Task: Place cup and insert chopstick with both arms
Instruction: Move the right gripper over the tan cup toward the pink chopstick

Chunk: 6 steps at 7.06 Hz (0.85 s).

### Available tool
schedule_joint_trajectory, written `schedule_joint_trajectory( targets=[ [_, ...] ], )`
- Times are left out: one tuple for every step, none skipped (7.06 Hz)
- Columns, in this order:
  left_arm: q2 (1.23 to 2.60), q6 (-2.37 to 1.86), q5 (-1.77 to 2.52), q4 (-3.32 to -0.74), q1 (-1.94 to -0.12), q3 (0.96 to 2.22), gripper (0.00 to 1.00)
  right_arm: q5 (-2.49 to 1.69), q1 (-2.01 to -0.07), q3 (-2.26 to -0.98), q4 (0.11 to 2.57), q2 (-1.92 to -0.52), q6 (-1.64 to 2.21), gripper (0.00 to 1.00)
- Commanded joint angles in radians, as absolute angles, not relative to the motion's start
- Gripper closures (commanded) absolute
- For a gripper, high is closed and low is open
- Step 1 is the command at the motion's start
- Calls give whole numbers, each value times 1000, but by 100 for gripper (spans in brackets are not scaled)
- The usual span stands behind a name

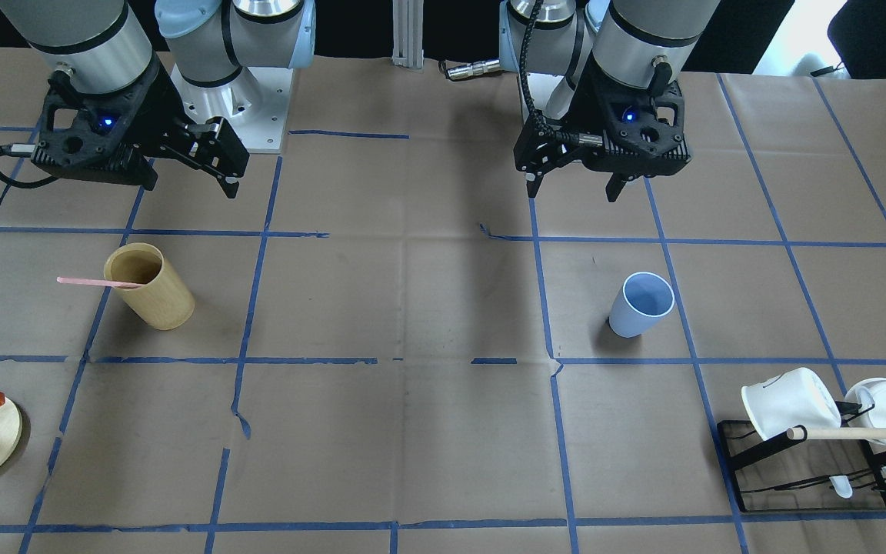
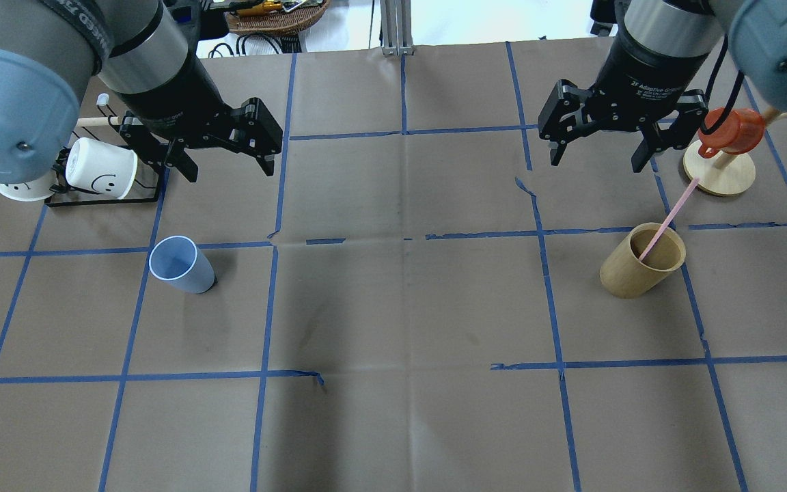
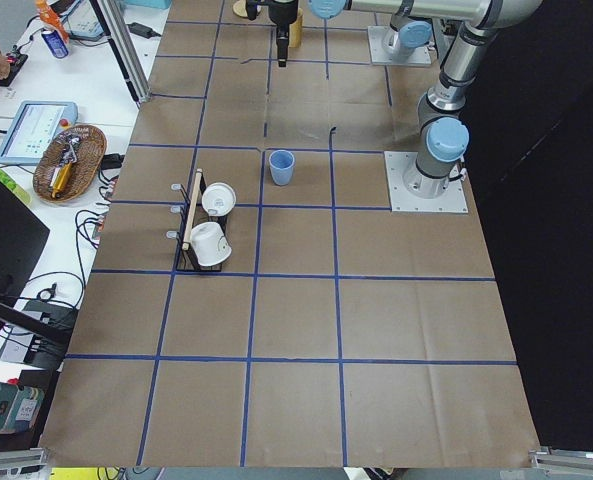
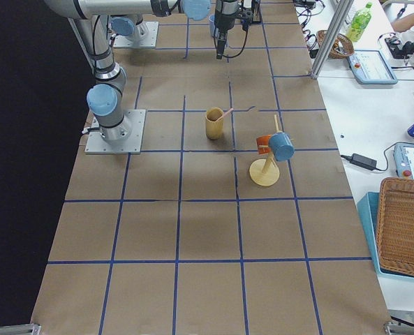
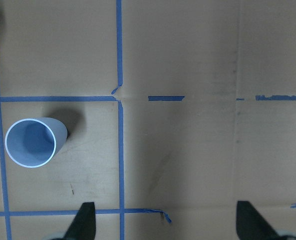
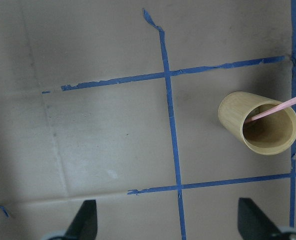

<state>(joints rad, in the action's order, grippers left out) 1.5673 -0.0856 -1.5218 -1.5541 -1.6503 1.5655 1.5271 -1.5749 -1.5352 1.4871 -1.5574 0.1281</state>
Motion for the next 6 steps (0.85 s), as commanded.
schedule_joint_trajectory(
  targets=[
    [1560,-81,-1531,-1575,-1649,1571,0,1532,-1575,-1540,1485,-1560,130,0],
    [1563,-80,-1561,-1603,-1649,1562,0,1531,-1577,-1540,1485,-1562,130,0],
    [1563,-80,-1563,-1603,-1649,1566,0,1517,-1575,-1546,1485,-1562,121,0],
    [1563,-81,-1565,-1603,-1651,1565,0,1519,-1575,-1545,1488,-1562,106,0],
    [1563,-80,-1565,-1603,-1651,1572,0,1519,-1571,-1545,1520,-1559,-17,0],
    [1559,-80,-1565,-1603,-1649,1569,0,1517,-1553,-1548,1546,-1551,-286,0]
  ],
)
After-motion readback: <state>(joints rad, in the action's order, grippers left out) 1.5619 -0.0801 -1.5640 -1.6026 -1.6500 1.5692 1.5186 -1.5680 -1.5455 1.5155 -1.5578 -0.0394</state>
